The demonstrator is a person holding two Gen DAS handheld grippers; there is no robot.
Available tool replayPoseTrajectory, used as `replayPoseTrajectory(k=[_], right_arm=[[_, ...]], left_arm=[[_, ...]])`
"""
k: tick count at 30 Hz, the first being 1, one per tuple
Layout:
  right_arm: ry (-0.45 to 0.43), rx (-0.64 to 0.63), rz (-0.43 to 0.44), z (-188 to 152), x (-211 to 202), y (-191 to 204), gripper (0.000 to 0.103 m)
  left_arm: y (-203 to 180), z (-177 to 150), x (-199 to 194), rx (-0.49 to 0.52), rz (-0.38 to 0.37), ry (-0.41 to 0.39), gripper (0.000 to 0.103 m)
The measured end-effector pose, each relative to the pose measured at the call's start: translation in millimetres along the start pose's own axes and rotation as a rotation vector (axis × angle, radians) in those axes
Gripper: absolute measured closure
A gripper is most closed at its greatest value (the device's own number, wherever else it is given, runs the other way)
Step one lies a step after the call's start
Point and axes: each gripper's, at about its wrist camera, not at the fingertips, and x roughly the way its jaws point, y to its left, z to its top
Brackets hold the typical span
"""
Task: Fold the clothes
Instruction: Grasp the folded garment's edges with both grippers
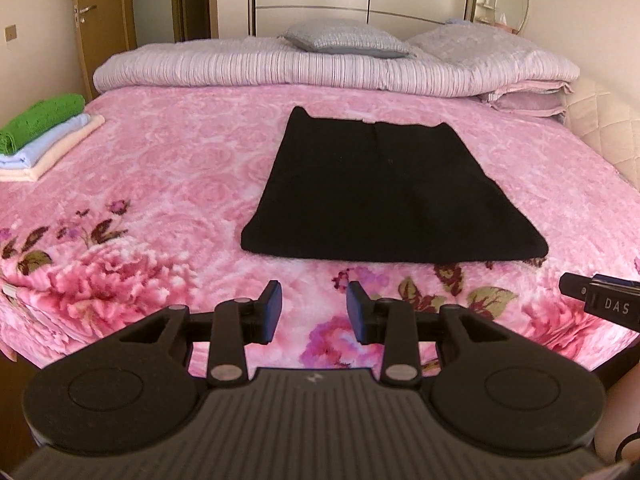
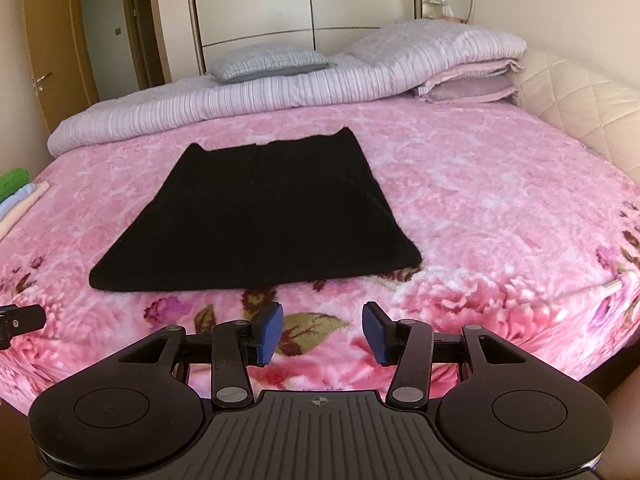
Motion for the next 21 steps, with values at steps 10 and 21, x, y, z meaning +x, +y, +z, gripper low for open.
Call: replayPoseTrajectory(k=[10,21], right_arm=[[-0.048,-0.18,-0.009,-23.5,46.3,-16.0,0.052],[-0.125,-0.675,-0.164,-45.1,111.6,-19.7,0.045]], left_arm=[[10.2,-15.9,61.5,0.153,0.072,-0.007,0.066],[-3.3,-28.8,136.9,0.746,0.187,-0.083,0.065]])
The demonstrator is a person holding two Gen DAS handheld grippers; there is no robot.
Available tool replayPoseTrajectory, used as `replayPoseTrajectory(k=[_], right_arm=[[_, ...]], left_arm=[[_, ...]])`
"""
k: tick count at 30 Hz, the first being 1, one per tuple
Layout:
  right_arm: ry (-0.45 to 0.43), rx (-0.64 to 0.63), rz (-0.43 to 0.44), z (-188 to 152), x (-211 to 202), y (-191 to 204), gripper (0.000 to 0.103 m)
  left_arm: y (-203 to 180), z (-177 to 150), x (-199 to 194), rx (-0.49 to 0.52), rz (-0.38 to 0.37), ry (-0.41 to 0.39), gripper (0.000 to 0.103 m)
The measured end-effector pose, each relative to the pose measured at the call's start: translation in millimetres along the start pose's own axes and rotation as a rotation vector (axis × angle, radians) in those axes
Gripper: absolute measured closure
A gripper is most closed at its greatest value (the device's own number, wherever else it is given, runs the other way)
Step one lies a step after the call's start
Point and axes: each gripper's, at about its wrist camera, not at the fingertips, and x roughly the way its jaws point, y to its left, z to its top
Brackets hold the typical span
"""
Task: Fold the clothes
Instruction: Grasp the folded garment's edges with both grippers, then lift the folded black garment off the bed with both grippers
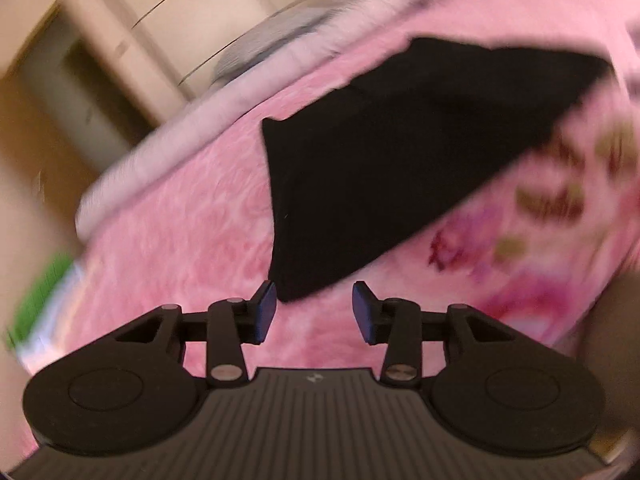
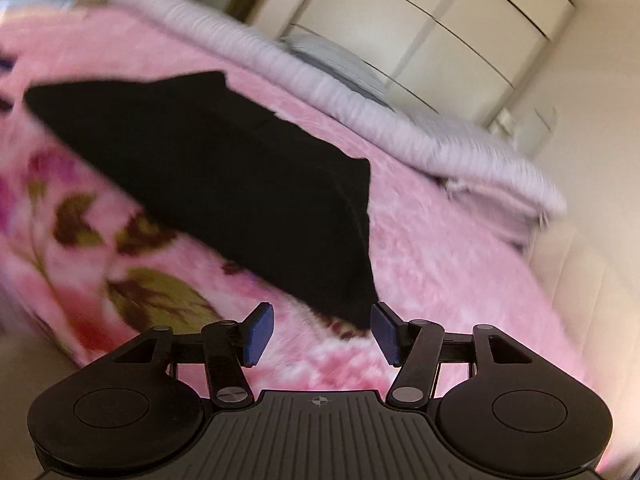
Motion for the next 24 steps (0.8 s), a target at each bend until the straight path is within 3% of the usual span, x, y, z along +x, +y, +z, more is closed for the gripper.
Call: replayPoseTrajectory(k=[6,10,14,20,22,24], right_arm=[[-0.003,-0.325,0.001,-18.9,35.6,5.9,0.045],[-0.039,-0.457,0.007,-30.5,52.0,2.1,0.045],[-0.067,-0.554,0.015,-35.2,67.7,2.5,0.045],[-0.101,-0.603,0.001,-30.9,89.6,-7.3,0.046],[-0.099,-0.631,0.003,-31.1,97.6,-6.6,0.056],[-0.088,-0.664,0.014,-32.3,104.1,-5.0,0.082]], left_arm=[[-20.8,-19.3,33.1,0.38,0.035,-0.016,0.062],[-25.1,-31.1,45.4,0.564,0.032,-0.095,0.062],[-23.8,-35.2,58.4,0.657,0.035,-0.165,0.062],[-14.2,-38.6,77.8,0.673,0.032,-0.242,0.065],[-12.4,-43.2,79.9,0.7,0.028,-0.276,0.067],[-14.7,-48.8,77.2,0.739,0.01,-0.297,0.082]])
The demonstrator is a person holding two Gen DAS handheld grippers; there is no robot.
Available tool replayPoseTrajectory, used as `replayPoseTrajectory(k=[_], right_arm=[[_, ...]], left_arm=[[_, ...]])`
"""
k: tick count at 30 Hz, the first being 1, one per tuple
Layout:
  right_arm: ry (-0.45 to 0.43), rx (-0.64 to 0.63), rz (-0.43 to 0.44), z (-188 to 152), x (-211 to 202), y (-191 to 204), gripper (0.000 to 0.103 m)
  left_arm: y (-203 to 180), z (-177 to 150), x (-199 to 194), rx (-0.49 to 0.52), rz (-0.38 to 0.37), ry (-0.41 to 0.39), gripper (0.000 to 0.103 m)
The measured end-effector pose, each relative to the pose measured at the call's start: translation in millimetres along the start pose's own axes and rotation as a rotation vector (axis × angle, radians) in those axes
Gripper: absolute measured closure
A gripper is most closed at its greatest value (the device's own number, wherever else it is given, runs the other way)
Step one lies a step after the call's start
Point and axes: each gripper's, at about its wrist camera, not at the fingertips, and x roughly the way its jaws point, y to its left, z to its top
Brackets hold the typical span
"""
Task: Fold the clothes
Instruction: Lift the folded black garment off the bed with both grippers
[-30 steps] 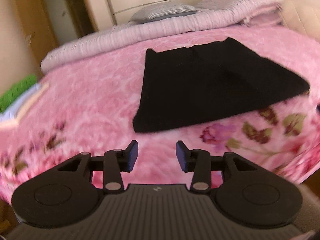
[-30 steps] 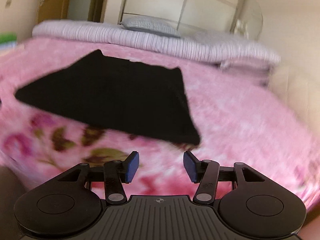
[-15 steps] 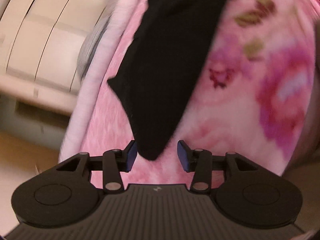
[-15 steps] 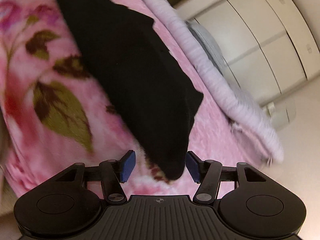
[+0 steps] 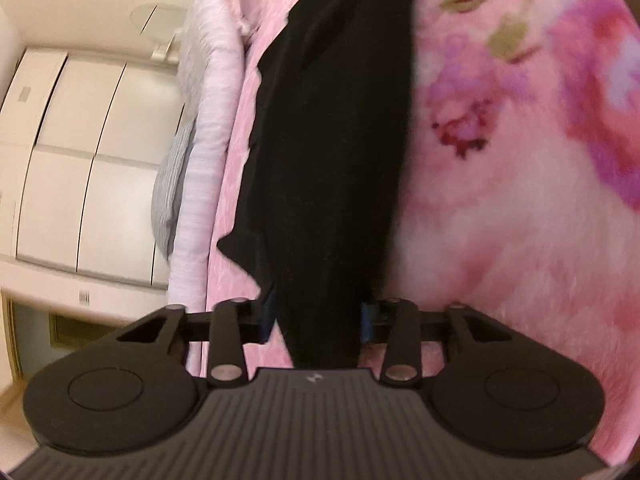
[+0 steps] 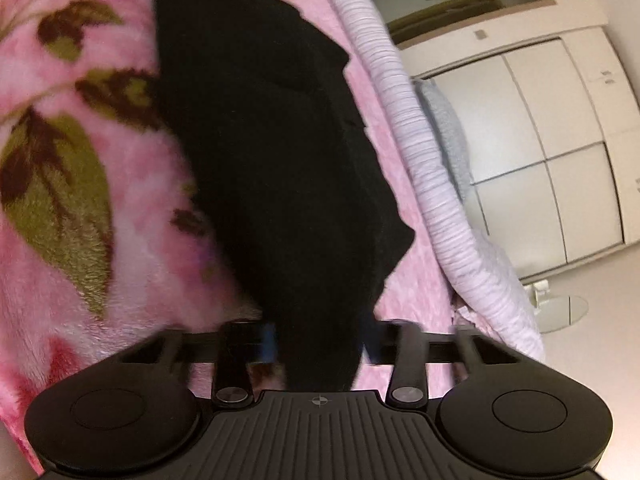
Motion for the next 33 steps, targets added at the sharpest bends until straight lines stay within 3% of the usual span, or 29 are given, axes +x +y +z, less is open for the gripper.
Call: replayPoseTrajectory(k=[3,12,28,33], right_arm=[[0.003,-0.042,-0.002,-3.3,2.7,6.8,0.091],[0.0,-0.012,0.058,-2.0,-14.2,-9.8,0.095],[-0.003,0.043,0.205,-22.2,-178.1,46.8,0.095],[-0.019,0.047,0.26,-23.7,-217.2,48.8,0.095]], left_arm=[[-4.7,-6.1,-1.2,0.038,-0.014,-0.035,0.088],[12.1,-13.7,-19.8,-0.014,-0.085,-0.066,0.095],[-14.5,0.7,-179.4,-0.128,-0.169,-0.082,0.094],[-5.2,0.5,-202.8,-0.158,-0.2,-0.088,0.093]])
